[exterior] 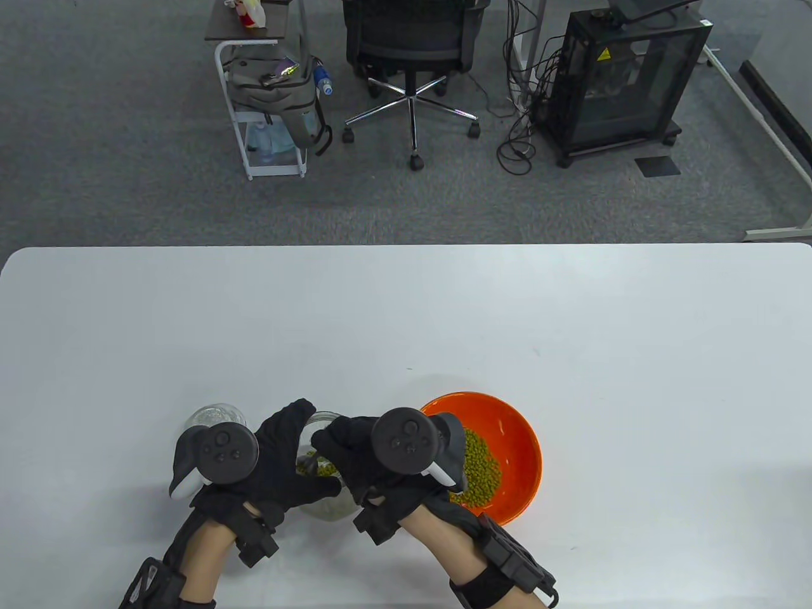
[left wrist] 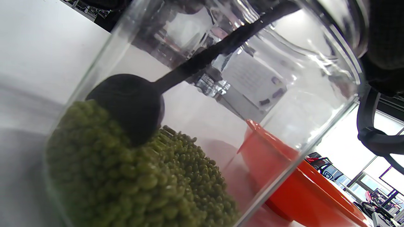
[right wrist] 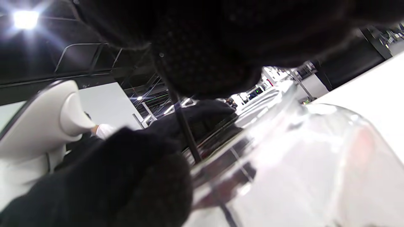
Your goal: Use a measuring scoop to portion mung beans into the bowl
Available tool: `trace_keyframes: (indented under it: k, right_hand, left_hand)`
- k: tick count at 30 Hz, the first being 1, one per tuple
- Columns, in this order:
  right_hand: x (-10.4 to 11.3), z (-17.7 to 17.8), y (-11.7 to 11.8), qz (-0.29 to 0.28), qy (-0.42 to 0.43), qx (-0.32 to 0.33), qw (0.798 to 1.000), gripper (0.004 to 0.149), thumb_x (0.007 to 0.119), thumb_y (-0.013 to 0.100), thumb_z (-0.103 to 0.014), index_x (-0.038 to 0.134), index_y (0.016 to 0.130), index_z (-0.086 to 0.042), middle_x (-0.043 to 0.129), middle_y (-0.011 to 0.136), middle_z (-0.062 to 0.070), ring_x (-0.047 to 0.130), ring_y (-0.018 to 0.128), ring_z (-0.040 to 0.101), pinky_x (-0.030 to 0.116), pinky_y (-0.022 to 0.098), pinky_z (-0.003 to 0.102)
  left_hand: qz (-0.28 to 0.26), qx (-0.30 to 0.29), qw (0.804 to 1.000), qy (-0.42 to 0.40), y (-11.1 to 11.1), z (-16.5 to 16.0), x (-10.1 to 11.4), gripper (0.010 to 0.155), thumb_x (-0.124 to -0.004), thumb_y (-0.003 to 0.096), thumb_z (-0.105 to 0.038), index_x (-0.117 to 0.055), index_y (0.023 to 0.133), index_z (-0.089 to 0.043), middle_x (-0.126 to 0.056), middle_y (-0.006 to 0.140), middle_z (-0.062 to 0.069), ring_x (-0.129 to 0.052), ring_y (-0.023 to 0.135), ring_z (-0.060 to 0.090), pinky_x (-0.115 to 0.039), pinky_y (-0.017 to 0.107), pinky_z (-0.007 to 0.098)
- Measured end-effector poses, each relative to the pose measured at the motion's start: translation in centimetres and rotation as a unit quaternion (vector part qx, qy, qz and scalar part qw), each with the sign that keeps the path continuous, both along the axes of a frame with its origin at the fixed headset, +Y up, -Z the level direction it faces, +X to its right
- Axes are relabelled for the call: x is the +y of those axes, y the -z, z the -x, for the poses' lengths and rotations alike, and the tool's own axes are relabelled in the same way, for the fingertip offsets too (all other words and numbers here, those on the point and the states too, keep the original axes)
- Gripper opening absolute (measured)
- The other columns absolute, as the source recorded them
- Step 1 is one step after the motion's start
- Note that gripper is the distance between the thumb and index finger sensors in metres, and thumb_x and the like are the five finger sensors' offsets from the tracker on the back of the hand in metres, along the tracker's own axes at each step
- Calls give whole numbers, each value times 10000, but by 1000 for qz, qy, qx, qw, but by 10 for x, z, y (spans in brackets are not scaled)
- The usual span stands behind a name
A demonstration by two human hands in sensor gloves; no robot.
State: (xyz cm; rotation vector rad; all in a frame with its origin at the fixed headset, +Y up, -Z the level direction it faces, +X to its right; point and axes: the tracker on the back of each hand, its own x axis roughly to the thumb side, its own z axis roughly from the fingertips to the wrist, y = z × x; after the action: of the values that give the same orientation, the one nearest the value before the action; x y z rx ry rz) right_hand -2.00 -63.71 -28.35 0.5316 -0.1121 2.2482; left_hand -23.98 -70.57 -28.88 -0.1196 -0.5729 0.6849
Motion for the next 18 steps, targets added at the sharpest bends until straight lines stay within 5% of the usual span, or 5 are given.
trace_keyframes:
  k: [4, 18]
  right_hand:
    - [-5, -19, 8, 70, 67, -42, 994, 448, 798, 483, -464, 980, 618, -77, 1060, 335, 76, 996, 161, 207, 868, 209, 394]
    - [-23, -78, 20, 163, 151, -141, 965, 443, 794, 488, -448, 987, 579, -60, 1061, 282, 64, 991, 105, 198, 870, 161, 391]
  left_hand:
    - [0, 0, 1000, 0, 0, 0, 0, 1249, -842, 400, -850, -236, 1096, -9, -364, 1148, 309, -543, 1030, 604, -490, 722, 759]
    - [0, 0, 1000, 0, 0, 0, 0, 1249, -842, 398, -850, -236, 1096, -10, -365, 1148, 310, -544, 1029, 604, -491, 722, 759]
